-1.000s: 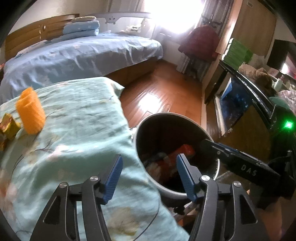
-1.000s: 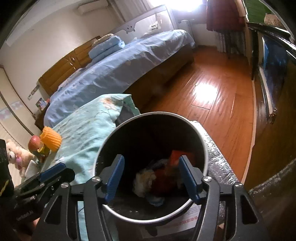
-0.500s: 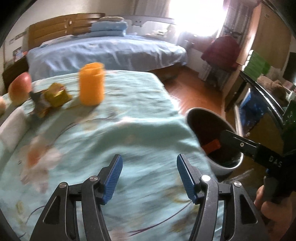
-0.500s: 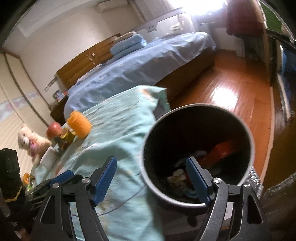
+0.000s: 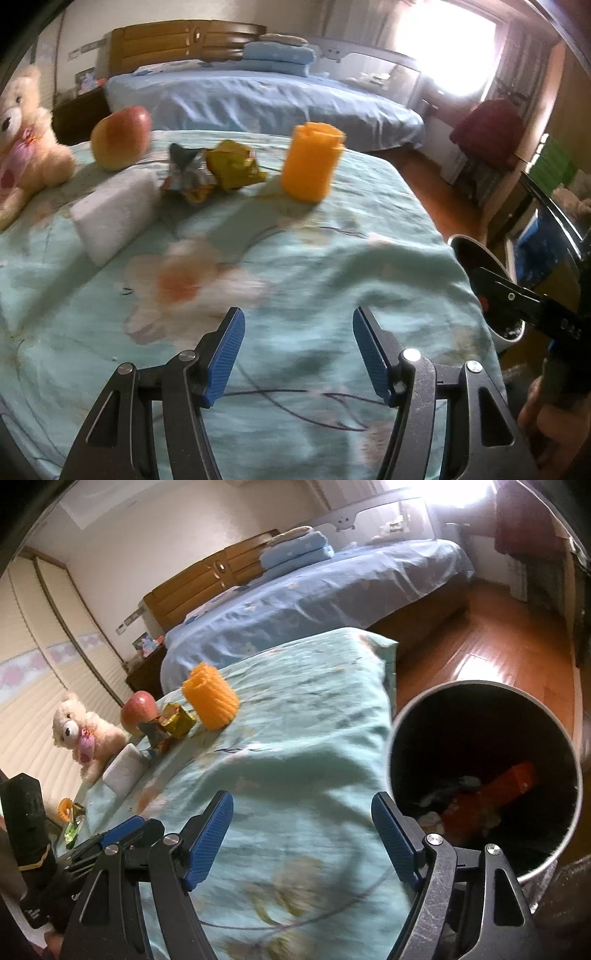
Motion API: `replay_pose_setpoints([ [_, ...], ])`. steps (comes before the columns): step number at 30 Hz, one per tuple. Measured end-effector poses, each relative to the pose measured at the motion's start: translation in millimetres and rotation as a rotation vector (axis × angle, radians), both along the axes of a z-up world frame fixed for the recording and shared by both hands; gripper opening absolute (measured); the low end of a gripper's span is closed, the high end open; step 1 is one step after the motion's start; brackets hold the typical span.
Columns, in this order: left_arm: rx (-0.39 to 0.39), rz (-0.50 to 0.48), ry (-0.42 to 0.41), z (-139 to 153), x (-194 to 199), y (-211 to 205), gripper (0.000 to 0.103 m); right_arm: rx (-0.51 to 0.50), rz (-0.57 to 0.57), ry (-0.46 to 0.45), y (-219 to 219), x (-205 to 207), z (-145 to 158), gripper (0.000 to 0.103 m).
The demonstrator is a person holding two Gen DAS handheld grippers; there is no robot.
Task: Collect trash
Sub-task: 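Move both open tools back over the table toward the foam block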
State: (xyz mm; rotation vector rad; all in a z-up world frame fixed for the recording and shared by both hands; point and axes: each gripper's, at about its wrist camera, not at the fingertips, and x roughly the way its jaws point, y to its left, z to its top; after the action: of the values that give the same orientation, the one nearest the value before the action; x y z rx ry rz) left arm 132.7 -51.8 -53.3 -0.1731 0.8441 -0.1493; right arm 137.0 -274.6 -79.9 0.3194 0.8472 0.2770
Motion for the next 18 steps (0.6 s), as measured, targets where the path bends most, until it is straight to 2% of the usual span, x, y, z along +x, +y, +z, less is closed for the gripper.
replay_pose_setpoints([
  [18, 0.027, 0.135, -0.001, -1.4, 21.4, 57.4, 0.06, -0.003, 0.119, 0.009, 56.7, 35.9, -5.0, 0.079],
])
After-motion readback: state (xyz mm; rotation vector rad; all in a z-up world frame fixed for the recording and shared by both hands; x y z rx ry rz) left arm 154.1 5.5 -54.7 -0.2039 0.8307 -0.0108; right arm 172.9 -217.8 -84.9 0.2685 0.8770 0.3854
